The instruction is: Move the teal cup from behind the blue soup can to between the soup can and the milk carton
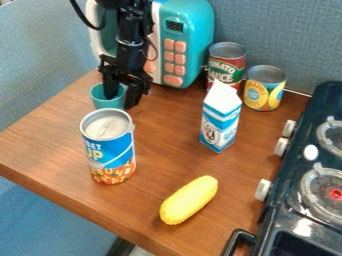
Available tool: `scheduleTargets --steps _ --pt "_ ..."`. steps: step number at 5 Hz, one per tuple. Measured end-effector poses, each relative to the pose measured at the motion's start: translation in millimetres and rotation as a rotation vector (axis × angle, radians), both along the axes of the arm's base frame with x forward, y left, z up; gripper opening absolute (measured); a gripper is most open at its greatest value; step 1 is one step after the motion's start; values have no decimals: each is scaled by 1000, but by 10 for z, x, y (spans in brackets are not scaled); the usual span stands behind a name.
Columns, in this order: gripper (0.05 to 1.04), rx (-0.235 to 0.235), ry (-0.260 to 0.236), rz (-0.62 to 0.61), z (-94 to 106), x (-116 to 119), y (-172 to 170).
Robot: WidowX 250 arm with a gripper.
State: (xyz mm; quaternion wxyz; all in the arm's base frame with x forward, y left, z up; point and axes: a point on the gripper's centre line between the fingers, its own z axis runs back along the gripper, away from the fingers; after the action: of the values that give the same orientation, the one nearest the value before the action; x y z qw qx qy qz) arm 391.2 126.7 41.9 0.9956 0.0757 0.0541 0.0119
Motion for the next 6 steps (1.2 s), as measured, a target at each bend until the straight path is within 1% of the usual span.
scheduleTargets --steps 1,2,3,4,5,6 --pt "397 0 -1 1 -7 2 7" --pt "179 1 -3 -1 0 5 1" --pt "101 14 11 -5 -1 -15 23" --pt "97 23 -4 3 2 18 -21" --pt "97 29 -40 -26 90 25 -190" --pt "97 51 -100 -66 260 -48 -336"
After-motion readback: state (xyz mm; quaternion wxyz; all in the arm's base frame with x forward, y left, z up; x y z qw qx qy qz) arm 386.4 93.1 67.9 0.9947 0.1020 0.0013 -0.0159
